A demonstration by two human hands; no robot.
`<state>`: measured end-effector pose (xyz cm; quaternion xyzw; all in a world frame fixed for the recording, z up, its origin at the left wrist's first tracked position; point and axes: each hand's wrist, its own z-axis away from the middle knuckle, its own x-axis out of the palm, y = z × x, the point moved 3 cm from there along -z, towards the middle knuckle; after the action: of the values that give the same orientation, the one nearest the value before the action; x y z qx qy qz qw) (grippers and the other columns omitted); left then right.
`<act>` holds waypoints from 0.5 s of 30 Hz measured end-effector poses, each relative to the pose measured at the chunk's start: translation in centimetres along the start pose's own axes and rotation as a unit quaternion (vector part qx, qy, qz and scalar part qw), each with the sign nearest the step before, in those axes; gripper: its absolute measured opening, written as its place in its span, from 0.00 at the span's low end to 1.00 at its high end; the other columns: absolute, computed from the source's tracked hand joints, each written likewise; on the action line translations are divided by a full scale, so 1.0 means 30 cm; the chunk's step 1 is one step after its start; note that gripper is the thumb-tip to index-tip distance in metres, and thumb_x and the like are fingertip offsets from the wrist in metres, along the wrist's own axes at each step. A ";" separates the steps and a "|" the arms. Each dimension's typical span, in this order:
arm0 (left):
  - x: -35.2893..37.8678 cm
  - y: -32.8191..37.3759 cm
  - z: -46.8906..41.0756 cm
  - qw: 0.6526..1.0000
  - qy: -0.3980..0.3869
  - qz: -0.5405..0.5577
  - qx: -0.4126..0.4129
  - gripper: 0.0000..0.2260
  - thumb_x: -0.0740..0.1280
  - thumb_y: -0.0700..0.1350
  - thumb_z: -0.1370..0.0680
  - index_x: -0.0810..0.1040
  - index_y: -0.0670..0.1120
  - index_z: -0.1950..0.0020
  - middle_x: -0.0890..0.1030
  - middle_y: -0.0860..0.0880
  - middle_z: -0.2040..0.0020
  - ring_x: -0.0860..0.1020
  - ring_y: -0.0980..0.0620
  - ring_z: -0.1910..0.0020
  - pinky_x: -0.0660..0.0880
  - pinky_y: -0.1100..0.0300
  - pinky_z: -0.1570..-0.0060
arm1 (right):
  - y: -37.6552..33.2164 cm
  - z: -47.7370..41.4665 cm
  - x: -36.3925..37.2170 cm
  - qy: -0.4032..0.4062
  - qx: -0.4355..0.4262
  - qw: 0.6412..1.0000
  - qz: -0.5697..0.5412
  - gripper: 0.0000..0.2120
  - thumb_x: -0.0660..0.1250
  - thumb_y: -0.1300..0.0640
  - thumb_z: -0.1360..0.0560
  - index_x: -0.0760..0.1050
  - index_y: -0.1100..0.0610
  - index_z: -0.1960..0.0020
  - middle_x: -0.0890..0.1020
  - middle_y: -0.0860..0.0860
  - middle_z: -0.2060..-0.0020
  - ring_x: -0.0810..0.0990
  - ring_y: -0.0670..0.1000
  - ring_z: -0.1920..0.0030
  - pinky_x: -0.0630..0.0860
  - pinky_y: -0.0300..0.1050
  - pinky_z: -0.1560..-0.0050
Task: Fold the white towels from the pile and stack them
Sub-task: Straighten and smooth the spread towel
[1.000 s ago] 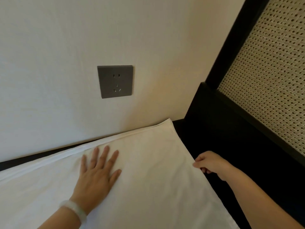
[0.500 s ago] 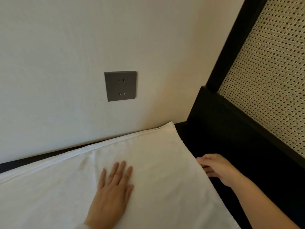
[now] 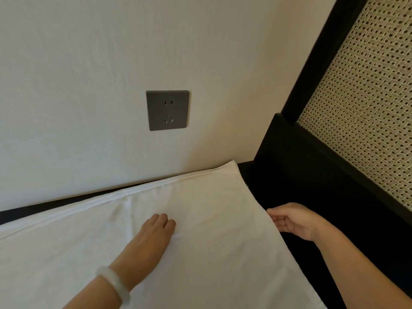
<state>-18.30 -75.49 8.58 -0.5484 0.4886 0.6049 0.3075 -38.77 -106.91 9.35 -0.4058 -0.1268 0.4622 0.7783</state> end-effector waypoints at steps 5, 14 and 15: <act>-0.008 -0.023 0.003 1.000 -0.003 0.000 0.002 0.19 0.57 0.28 0.31 0.70 0.48 0.48 0.67 0.53 0.53 0.66 0.53 0.54 0.64 0.63 0.52 | 0.017 -0.013 0.005 0.057 -0.015 0.998 0.022 0.12 0.76 0.62 0.30 0.83 0.63 0.47 0.86 0.57 0.52 0.86 0.54 0.52 0.80 0.44 0.55; 0.019 -0.052 0.014 0.999 0.002 0.027 -0.021 0.19 0.59 0.27 0.33 0.69 0.51 0.52 0.66 0.55 0.56 0.67 0.54 0.56 0.65 0.63 0.56 | 0.015 -0.008 0.028 0.146 -0.020 0.986 0.078 0.11 0.75 0.66 0.29 0.79 0.62 0.48 0.85 0.59 0.54 0.85 0.56 0.54 0.79 0.43 0.61; 0.033 -0.058 0.017 0.999 0.012 0.038 -0.027 0.18 0.59 0.29 0.29 0.68 0.52 0.53 0.65 0.56 0.56 0.66 0.55 0.56 0.64 0.63 0.56 | 0.012 -0.005 0.032 0.157 -0.016 0.984 0.081 0.13 0.75 0.67 0.29 0.78 0.61 0.47 0.84 0.59 0.53 0.84 0.57 0.53 0.80 0.44 0.60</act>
<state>-17.10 -74.60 7.13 -0.5444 0.4968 0.6224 0.2634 -38.37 -106.12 8.82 -0.4947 0.0223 0.4520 0.7419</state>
